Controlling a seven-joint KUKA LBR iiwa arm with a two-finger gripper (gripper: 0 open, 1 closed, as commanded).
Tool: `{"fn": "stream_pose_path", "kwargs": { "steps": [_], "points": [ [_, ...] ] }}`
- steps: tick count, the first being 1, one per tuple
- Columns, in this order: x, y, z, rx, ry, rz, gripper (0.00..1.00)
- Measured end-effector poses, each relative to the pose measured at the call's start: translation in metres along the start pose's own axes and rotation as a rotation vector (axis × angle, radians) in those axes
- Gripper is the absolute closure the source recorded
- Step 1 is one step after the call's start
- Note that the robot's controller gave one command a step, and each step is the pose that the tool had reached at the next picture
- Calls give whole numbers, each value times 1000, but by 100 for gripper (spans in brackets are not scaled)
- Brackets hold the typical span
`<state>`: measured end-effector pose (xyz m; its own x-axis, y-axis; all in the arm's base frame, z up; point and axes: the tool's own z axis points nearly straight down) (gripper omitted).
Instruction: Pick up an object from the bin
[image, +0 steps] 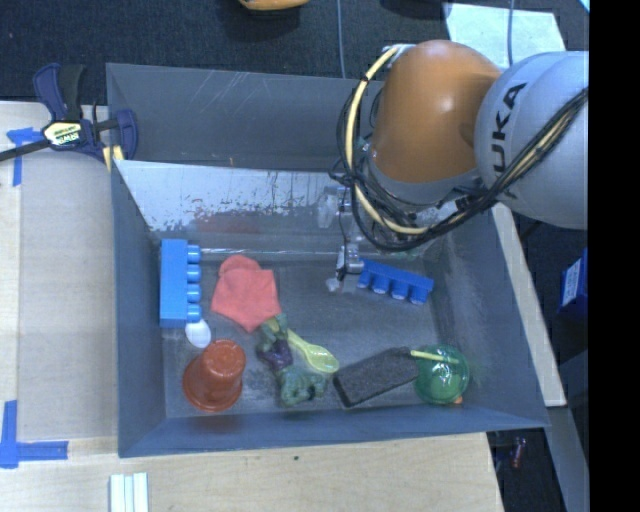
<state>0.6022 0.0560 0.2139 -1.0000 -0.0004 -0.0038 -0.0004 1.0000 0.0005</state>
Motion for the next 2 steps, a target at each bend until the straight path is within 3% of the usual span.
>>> {"fn": "stream_pose_path", "kwargs": {
  "steps": [1, 2],
  "points": [
    [24, -69, -4, 0, 1, -3, 0],
    [19, -86, -15, 3, -2, 23, 0]
  ]
}}
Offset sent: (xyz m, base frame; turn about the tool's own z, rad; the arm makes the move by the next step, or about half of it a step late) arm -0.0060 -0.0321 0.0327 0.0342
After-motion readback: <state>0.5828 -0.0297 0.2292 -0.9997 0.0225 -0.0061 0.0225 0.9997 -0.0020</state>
